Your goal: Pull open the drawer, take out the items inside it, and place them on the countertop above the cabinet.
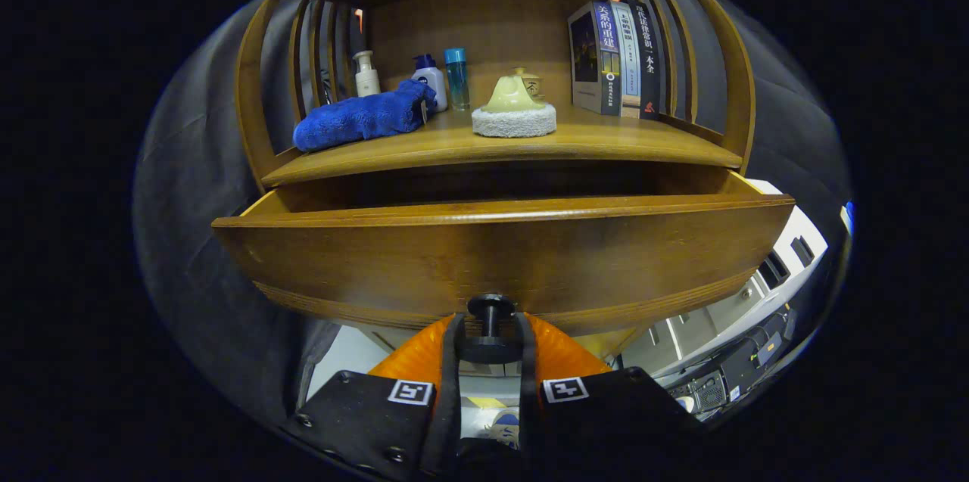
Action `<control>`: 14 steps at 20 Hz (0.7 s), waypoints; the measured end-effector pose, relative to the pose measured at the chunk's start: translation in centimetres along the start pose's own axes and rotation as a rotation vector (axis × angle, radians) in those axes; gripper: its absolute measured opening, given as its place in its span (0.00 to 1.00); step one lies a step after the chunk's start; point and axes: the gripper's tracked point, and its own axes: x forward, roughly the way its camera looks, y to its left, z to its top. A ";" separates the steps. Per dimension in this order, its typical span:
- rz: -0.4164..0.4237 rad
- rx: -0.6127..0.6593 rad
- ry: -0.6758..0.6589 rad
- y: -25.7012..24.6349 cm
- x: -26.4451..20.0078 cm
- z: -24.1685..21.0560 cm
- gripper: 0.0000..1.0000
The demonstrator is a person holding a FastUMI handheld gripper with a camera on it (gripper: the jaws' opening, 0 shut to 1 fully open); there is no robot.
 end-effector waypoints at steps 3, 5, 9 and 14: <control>0.011 -0.013 0.029 0.2 -1.4 -1.0 0.39; 0.008 -0.040 0.043 0.2 -2.6 -1.9 0.40; 0.022 -0.017 0.058 0.3 -4.6 -3.3 0.39; 0.024 -0.027 0.070 0.4 -5.8 -4.2 0.39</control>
